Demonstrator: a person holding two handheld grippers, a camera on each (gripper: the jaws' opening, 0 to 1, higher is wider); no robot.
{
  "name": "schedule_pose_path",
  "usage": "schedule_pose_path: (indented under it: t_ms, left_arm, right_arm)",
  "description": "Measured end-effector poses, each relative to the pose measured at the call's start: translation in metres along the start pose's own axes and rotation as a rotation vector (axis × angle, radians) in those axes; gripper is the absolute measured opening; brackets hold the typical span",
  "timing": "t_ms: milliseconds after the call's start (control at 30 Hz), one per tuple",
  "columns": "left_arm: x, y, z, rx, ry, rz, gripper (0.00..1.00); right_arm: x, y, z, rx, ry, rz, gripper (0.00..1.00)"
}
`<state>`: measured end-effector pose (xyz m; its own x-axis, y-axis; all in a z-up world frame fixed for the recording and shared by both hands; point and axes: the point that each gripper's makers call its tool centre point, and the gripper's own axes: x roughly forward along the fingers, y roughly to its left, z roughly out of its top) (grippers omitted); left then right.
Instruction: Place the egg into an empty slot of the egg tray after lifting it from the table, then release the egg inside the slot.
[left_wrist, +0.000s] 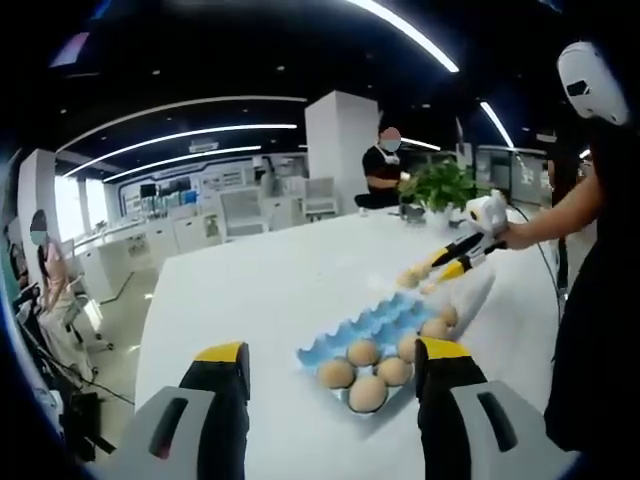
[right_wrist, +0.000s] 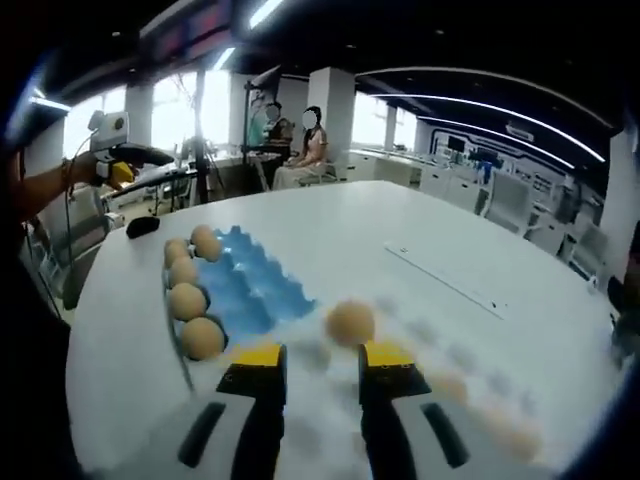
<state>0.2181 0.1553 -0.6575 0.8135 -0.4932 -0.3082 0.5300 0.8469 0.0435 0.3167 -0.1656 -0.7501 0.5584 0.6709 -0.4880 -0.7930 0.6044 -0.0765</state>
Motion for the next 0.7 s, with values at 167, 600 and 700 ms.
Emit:
schedule_pose_path:
  t_ms: [167,600,700]
  left_arm:
    - [0.000,-0.001,0.000,0.003,0.001,-0.002,0.67]
    - [0.000,-0.004,0.003,-0.001,-0.007,-0.007,0.66]
    - [0.000,-0.004,0.003,0.000,-0.006,-0.007,0.66]
  right_arm:
    - [-0.015,-0.019,-0.015,0.014,0.023,-0.050,0.29]
    - [-0.029,-0.046,-0.049,0.038,0.104,-0.123,0.28]
    - [-0.028,-0.046,-0.051,0.034,0.114,-0.120,0.28]
